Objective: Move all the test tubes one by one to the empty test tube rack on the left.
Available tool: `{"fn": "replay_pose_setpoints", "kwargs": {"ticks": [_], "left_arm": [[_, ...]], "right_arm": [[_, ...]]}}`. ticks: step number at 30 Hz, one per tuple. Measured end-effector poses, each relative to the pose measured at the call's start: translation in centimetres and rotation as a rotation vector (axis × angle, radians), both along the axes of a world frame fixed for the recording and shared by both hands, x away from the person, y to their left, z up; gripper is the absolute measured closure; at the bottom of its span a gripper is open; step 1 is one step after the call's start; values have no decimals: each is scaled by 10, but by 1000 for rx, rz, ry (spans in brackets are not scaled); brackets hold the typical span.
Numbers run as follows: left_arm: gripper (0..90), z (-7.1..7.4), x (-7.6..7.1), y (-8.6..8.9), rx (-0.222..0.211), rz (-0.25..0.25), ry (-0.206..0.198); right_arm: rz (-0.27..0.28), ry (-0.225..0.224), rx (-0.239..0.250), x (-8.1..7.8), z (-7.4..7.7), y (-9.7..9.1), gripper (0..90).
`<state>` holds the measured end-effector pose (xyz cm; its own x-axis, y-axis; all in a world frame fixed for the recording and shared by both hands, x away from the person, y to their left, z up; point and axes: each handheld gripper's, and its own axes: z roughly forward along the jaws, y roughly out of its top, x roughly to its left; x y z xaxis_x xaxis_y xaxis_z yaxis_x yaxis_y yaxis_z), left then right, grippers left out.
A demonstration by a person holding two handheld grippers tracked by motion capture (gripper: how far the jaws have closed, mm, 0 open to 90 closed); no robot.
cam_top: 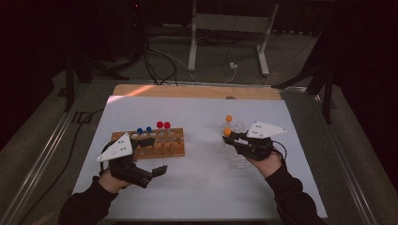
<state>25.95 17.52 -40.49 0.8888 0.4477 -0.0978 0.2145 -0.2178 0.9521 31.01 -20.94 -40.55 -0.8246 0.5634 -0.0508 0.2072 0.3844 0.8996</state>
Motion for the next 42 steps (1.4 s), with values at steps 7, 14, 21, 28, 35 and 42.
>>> {"fn": "replay_pose_setpoints", "kwargs": {"ticks": [7,14,21,28,35,42], "left_arm": [[10,3,4,-17,4,-36,1],[24,4,7,-36,19,-80,-2],[119,3,8,-50,28,-118,-18],[273,0,9,-62,38,-152,-30],[463,-6,8,-72,84,-146,-60],[645,-9,9,-77,91,-154,-79]], "right_arm": [[96,16,-4,-16,-5,22,750],[171,35,-16,-28,-11,42,750],[218,52,-34,-34,-16,56,750],[250,60,-39,-39,-18,64,750],[264,66,-41,-40,-20,68,750],[271,66,-39,-41,-20,71,750]]}}
